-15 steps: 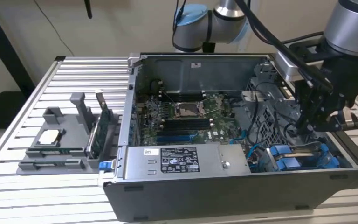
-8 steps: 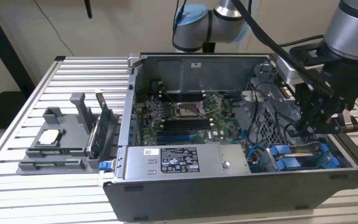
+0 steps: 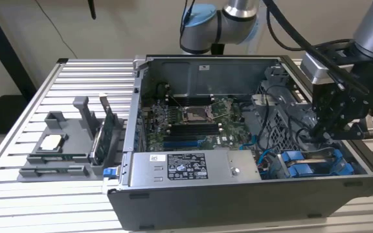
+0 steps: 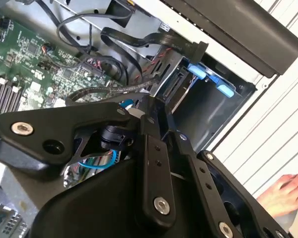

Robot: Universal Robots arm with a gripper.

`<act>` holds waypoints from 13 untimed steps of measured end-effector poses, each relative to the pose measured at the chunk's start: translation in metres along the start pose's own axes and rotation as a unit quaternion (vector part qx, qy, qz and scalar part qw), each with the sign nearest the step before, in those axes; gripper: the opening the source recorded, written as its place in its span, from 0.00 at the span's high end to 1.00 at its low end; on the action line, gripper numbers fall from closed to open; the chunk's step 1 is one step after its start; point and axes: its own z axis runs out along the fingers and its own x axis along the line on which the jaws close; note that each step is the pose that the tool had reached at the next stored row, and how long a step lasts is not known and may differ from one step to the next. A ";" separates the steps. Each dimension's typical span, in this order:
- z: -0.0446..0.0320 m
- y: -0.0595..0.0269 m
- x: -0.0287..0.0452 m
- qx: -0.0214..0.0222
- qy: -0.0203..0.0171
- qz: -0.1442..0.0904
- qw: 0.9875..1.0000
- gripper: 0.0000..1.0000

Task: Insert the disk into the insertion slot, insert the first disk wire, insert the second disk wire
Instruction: 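Insert the first disk wire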

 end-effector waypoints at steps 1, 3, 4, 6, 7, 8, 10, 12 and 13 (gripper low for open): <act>0.0002 -0.0026 0.0001 -0.005 0.000 0.000 1.000 0.81; 0.0007 -0.0075 0.0005 -0.014 0.000 0.001 1.000 0.81; 0.0009 -0.0096 0.0006 -0.019 0.000 0.001 1.000 0.81; 0.0013 -0.0138 0.0006 -0.028 0.001 0.001 1.000 0.81; 0.0015 -0.0157 0.0007 -0.032 0.001 0.002 0.999 0.81; 0.0016 -0.0171 0.0007 -0.035 0.001 0.002 0.999 0.81; 0.0017 -0.0182 0.0006 -0.037 0.001 0.002 0.999 0.81; 0.0018 -0.0183 0.0007 -0.037 0.001 0.002 0.999 0.81; 0.0018 -0.0183 0.0007 -0.037 0.001 0.002 0.999 0.81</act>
